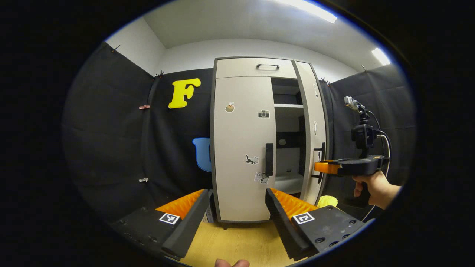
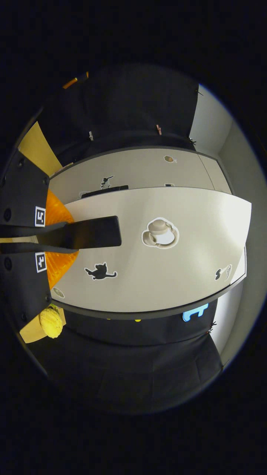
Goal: Open the right door of the double-door shoe cabinet with the right hand, and open the left door with the left hand.
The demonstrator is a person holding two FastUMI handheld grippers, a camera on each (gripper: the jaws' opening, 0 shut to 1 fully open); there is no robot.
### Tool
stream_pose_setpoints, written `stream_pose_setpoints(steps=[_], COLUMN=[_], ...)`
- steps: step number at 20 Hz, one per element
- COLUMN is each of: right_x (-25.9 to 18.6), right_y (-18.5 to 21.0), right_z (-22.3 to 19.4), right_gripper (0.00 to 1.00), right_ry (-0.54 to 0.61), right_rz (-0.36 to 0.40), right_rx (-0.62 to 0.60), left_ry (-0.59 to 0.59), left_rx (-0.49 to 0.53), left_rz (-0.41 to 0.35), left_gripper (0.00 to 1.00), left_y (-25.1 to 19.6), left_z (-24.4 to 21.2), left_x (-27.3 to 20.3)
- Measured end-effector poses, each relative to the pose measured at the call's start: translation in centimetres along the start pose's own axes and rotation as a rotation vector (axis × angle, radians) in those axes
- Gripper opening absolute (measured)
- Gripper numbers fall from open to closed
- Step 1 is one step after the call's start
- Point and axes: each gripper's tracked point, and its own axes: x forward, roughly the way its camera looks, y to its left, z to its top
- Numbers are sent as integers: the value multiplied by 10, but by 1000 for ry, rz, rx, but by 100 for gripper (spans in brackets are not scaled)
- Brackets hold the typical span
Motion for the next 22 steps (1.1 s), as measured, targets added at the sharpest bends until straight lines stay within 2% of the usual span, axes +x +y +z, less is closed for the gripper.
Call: stream_pose_setpoints(steps=[9, 12, 15, 19, 22], right_x=[-30, -34, -42, -52, -60], right_y=[-37, -51, -69, -101, -133], right_z=[4, 6, 8, 14, 18], right_gripper=[9, 9, 15, 17, 11], right_ry=[-15, -9, -5, -15, -27], right_rz=[-42, -77, -113, -187, -225], right_rx=[-12, -40, -87, -82, -80], left_ry=[-8, -6, -7, -11, -18], left_rx=[-10, -16, -11, -8, -5], left_rz=[-23, -36, -48, -41, -45], left_gripper=[95, 95, 95, 95, 95], left_y=[-32, -42, -53, -68, -84], left_z=[3, 3, 4, 7, 13], left_x=[5, 10, 16, 27, 35])
